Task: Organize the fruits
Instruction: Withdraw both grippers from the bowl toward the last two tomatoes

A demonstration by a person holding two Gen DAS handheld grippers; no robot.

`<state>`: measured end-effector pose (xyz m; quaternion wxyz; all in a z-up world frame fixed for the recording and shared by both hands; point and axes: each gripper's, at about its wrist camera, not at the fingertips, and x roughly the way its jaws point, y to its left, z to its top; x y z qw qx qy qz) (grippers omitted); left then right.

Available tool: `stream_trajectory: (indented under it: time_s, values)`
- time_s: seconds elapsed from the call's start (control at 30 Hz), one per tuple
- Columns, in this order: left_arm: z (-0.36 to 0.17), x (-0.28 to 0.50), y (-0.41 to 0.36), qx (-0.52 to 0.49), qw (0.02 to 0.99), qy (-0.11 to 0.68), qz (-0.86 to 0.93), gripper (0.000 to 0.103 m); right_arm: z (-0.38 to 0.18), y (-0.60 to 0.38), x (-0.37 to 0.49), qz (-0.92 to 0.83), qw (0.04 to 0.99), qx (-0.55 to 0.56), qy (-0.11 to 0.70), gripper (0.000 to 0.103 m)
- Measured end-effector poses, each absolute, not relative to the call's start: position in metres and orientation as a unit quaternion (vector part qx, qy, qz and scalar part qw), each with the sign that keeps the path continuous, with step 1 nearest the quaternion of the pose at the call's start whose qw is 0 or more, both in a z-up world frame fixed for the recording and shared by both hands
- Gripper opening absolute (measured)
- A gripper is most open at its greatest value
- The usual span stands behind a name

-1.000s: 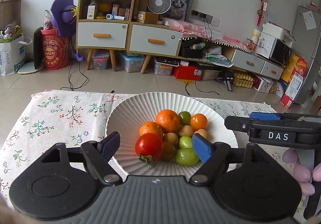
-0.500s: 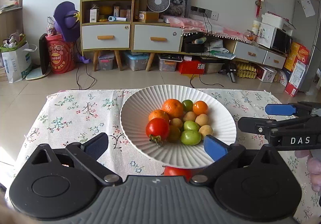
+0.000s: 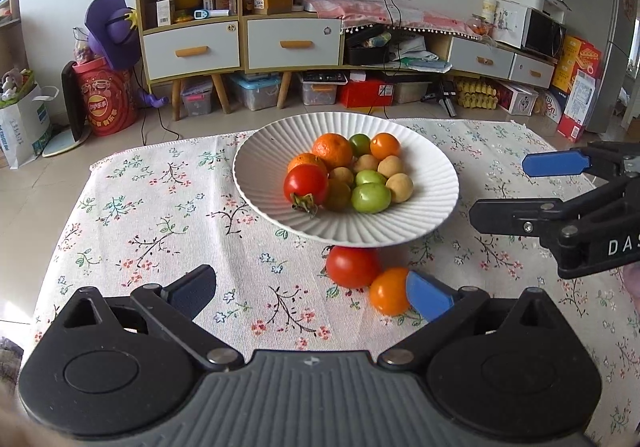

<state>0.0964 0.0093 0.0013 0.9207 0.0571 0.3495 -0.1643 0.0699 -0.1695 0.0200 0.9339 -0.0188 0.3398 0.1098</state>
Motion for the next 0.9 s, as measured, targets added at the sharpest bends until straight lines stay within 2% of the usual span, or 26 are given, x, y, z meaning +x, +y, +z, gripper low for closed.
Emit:
stream_trajectory:
  time_s: [0.9]
  values:
    - [-0.027, 0.088, 0.042, 0.096, 0.897, 0.413, -0.126, 0.099, -0.018, -0.130, 0.062, 0.135, 0.904, -0.049, 0.403, 0.100]
